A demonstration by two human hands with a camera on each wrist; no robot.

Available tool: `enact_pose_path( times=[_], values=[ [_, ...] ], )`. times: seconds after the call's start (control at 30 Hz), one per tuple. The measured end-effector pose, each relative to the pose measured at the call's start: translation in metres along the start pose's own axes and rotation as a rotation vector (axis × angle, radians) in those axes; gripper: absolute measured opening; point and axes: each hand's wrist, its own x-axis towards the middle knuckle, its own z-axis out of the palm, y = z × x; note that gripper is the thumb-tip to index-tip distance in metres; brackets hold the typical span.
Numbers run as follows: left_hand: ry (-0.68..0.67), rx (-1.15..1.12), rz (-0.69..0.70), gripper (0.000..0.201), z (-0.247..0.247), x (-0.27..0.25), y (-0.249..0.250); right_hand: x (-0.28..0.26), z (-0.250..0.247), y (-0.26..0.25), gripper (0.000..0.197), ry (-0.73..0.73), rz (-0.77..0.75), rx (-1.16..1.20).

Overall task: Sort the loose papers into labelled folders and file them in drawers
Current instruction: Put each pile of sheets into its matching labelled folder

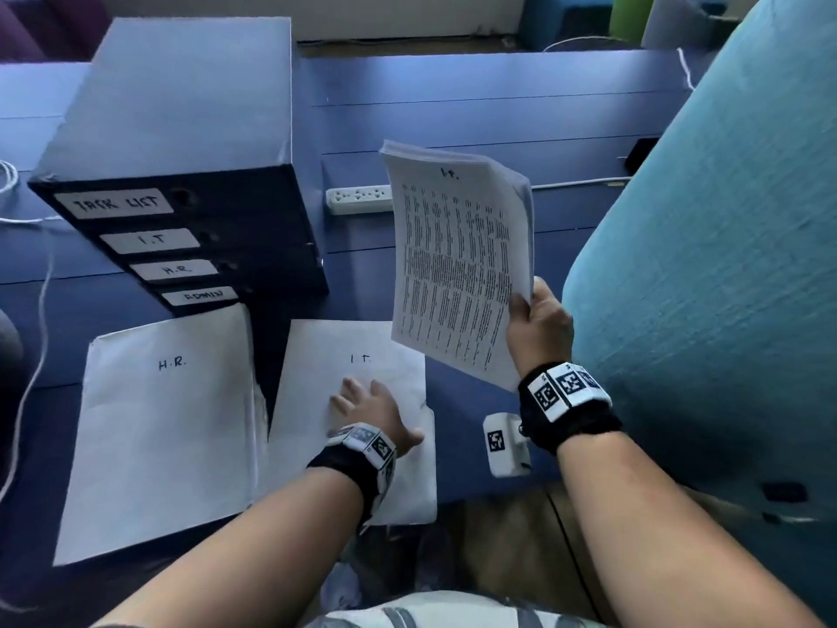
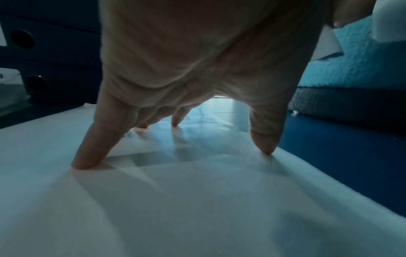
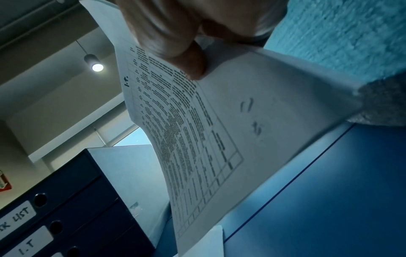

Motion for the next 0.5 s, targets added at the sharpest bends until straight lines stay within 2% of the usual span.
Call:
enact_pose_path(
  times=[0.1, 0.33, 0.4, 0.5],
  values=[
    [-0.014, 0.019, -0.011, 0.115, 0.001, 0.005, 0.005, 0.005, -0.004, 0.005, 0.02, 0.013, -0.008, -0.03],
    [-0.035, 0.01, -0.003, 0.109, -0.004, 0.006, 0.011, 0.014, -0.009, 0.011, 0.019, 0.013, 0.006, -0.032],
    [-0.017, -0.017, 0.01, 0.094, -0.008, 0.004, 0.013, 0.016, -0.01, 0.009, 0.019, 0.018, 0.015, -0.033],
    [0.071, -0.098, 0.099, 0.045, -0.024, 0.003, 0.013, 0.019, -0.014, 0.004, 0.019, 0.054, -0.008, -0.035]
  ],
)
